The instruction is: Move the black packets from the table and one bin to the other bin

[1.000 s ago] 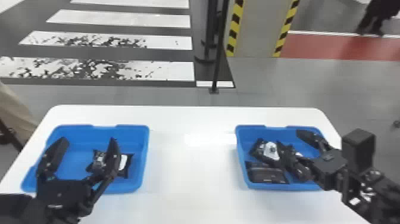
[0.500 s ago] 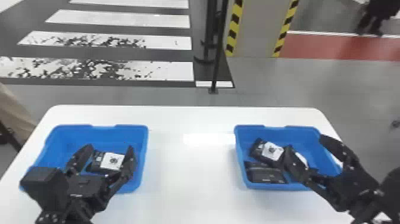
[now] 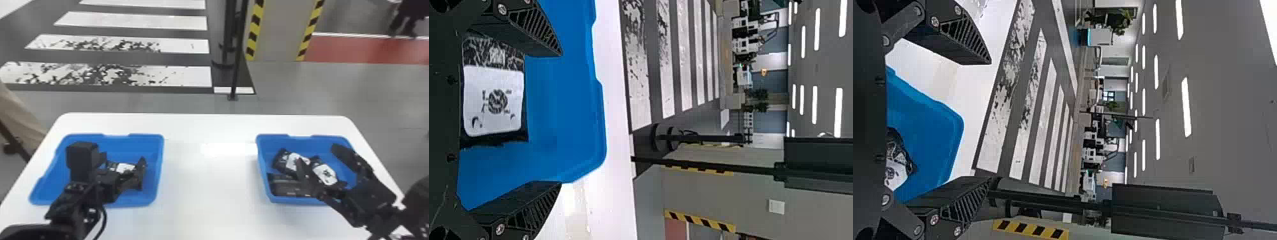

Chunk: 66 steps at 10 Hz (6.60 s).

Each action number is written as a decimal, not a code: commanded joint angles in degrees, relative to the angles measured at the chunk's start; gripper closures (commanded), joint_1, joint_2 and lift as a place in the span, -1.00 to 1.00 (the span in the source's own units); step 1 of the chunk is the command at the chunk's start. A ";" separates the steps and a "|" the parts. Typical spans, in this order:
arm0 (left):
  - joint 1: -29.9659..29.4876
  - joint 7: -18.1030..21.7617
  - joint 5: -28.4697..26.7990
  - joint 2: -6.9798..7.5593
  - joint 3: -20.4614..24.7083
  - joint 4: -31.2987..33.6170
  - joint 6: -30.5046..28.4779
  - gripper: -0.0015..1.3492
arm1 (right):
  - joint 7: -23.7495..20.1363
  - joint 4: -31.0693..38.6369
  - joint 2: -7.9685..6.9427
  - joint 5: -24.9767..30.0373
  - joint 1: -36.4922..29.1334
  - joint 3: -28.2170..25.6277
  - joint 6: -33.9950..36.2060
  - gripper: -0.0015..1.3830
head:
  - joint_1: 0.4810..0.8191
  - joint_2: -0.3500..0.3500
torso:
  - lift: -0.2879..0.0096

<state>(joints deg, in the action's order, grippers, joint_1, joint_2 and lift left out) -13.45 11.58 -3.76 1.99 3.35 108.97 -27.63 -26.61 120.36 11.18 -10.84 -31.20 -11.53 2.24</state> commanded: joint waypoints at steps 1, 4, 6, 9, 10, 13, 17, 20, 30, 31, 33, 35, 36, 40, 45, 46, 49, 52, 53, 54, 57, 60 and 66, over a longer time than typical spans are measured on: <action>3.61 0.38 -1.84 0.03 2.82 -3.43 -2.46 -0.83 | -0.20 0.08 0.24 -0.70 0.12 0.91 0.00 -0.70 | 0.27 -0.07 | 0.20; 7.54 1.17 -3.33 0.73 7.05 -7.23 -9.63 -0.83 | -0.64 0.08 0.59 -1.62 0.68 2.62 0.14 -0.70 | 0.27 0.21 | 0.20; 11.34 4.24 -1.73 1.61 7.62 -11.73 -15.11 -0.83 | -0.90 -0.34 0.77 -1.73 1.25 3.54 0.14 -0.70 | 0.27 0.34 | 0.20; 14.57 4.95 -0.36 1.96 7.28 -14.96 -18.35 -0.33 | -1.26 -0.90 0.86 -1.96 1.95 4.45 0.28 -0.70 | 0.27 0.35 | 0.20; 14.71 4.95 -1.16 2.22 6.94 -14.96 -19.61 0.51 | -1.43 -1.04 0.86 -2.30 1.95 4.45 0.28 -0.70 | 0.27 0.35 | 0.20; 14.29 5.65 -0.93 2.22 6.82 -14.96 -20.60 0.79 | -1.52 -1.18 0.95 -2.87 1.81 4.34 0.28 -0.70 | 0.27 0.37 | 0.20; 9.09 5.04 3.18 0.64 8.76 -6.95 -13.57 0.79 | -1.52 -1.04 0.95 -3.67 1.25 4.11 0.28 -0.70 | 0.27 0.33 | 0.20; -0.05 3.54 12.21 -1.20 10.02 9.93 -11.32 0.79 | -1.52 -0.48 0.95 -4.24 1.11 3.88 0.28 -0.70 | 0.27 0.31 | 0.20; -8.91 1.34 56.89 0.20 -7.92 15.84 -0.63 0.79 | -3.80 4.72 4.29 -20.13 12.36 17.47 7.31 -0.70 | 0.27 -0.11 | 0.20; -8.77 1.34 59.17 0.55 -9.52 15.84 -0.35 0.79 | -3.80 3.46 4.55 -20.24 14.04 19.07 7.31 -0.70 | 0.27 -0.11 | 0.20; -8.35 1.34 60.88 0.82 -11.23 15.98 -0.21 0.79 | -3.80 2.47 4.90 -19.55 15.59 20.56 7.45 -0.41 | 0.27 -0.11 | 0.20; -8.63 0.99 59.51 0.73 -9.75 15.84 0.64 0.79 | -1.87 5.57 5.25 -19.33 14.89 21.02 9.85 0.56 | 0.27 -0.11 | 0.20; -8.91 0.55 58.60 0.64 -8.72 15.98 0.92 0.79 | -0.90 7.96 5.43 -19.10 14.47 21.47 11.81 0.57 | 0.27 -0.07 | 0.20; -8.91 0.47 58.37 0.47 -8.15 15.98 1.48 0.79 | 1.73 11.61 5.87 -17.04 13.48 22.16 16.03 0.69 | 0.27 0.09 | 0.20; -9.47 0.38 58.37 0.38 -7.92 15.84 2.32 0.79 | 4.46 14.14 6.04 -16.70 11.23 21.02 13.50 0.70 | 0.27 0.07 | 0.20; -9.33 0.38 57.46 0.38 -7.92 15.98 2.18 0.79 | 4.46 13.58 5.96 -17.04 11.23 20.67 12.94 0.70 | 0.27 0.06 | 0.20; -9.33 0.11 57.46 0.38 -7.92 15.84 2.89 0.79 | 1.47 10.21 5.34 -16.13 11.93 19.53 9.00 -0.62 | 0.27 0.03 | 0.20; -8.91 -0.24 57.91 0.29 -8.26 15.98 3.17 0.79 | 0.94 9.93 5.43 -15.44 11.51 19.53 8.44 -0.79 | 0.27 0.01 | 0.20; -8.49 -0.33 58.49 0.38 -8.83 15.98 3.73 0.79 | 0.85 9.22 5.43 -15.33 11.51 19.76 8.44 -0.79 | 0.27 0.01 | 0.20; -8.35 -0.24 58.94 0.38 -9.52 15.98 3.87 0.79 | 0.77 8.52 5.43 -15.21 11.93 19.99 8.44 -0.79 | 0.27 0.00 | 0.20; -8.21 -0.24 59.74 0.55 -10.09 15.98 3.87 0.79 | 0.77 8.38 5.43 -14.76 12.22 20.10 8.86 -0.69 | 0.27 -0.04 | 0.20; -8.21 -0.24 60.20 0.64 -10.55 15.98 3.73 0.79 | 1.47 10.07 5.52 -14.98 12.50 20.10 13.92 0.73 | 0.27 -0.04 | 0.20; -8.21 -0.24 61.11 0.73 -10.55 15.98 5.56 0.79 | 2.44 11.47 5.60 -15.67 12.22 20.10 16.31 0.85 | 0.27 -0.01 | 0.20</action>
<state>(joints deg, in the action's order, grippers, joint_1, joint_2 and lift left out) -21.65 11.33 56.95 2.66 -7.15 124.90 -22.44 -24.18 131.79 16.79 -26.50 -18.97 8.57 18.68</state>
